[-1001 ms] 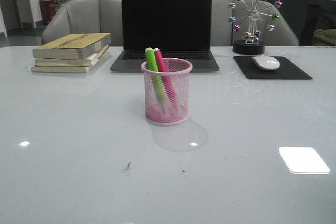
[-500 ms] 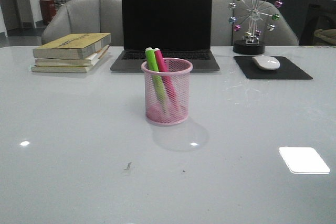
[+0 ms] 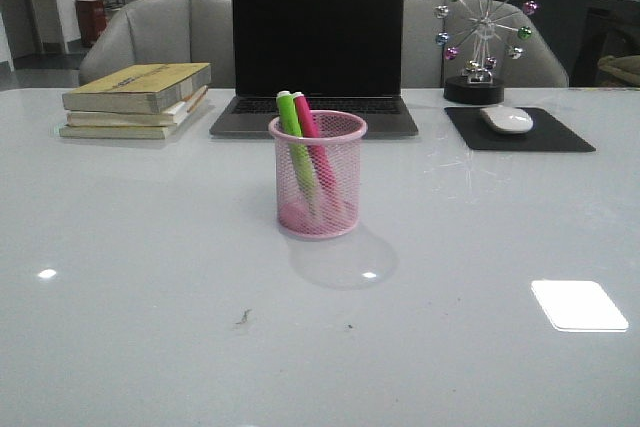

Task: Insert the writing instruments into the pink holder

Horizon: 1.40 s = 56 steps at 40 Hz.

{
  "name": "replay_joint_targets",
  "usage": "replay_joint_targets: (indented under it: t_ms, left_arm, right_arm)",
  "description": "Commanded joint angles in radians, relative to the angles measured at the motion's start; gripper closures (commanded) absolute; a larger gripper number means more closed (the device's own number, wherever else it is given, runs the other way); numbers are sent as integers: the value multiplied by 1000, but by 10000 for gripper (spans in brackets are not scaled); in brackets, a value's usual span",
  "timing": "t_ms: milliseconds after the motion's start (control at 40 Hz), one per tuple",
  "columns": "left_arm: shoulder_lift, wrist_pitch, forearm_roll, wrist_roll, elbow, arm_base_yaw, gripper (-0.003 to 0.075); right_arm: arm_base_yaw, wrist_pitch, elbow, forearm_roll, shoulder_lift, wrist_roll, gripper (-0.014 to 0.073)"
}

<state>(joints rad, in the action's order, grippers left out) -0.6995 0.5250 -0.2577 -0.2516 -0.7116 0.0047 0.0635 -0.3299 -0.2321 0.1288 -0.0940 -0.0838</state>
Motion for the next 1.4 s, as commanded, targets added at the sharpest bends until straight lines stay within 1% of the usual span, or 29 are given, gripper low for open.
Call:
replay_joint_targets:
  t_ms: [0, 225, 425, 601, 801, 1376]
  left_arm:
    - [5, -72, -11, 1, -28, -8, 346]
    - [5, -72, -11, 1, -28, -8, 346]
    - [5, -72, -11, 1, -28, -8, 346]
    - [5, -72, -11, 1, -28, -8, 346]
    - [5, -72, -11, 1, -28, -8, 346]
    - [5, -72, -11, 1, -28, -8, 346]
  right_arm:
    - [6, 127, 38, 13, 38, -2, 573]
    - [-10, 195, 172, 62, 125, -2, 573]
    - [-45, 300, 235, 63, 125, -2, 573]
    - [-81, 260, 263, 63, 125, -2, 573]
    - [-83, 203, 263, 63, 124, -2, 573]
    - [-83, 203, 263, 63, 123, -2, 573]
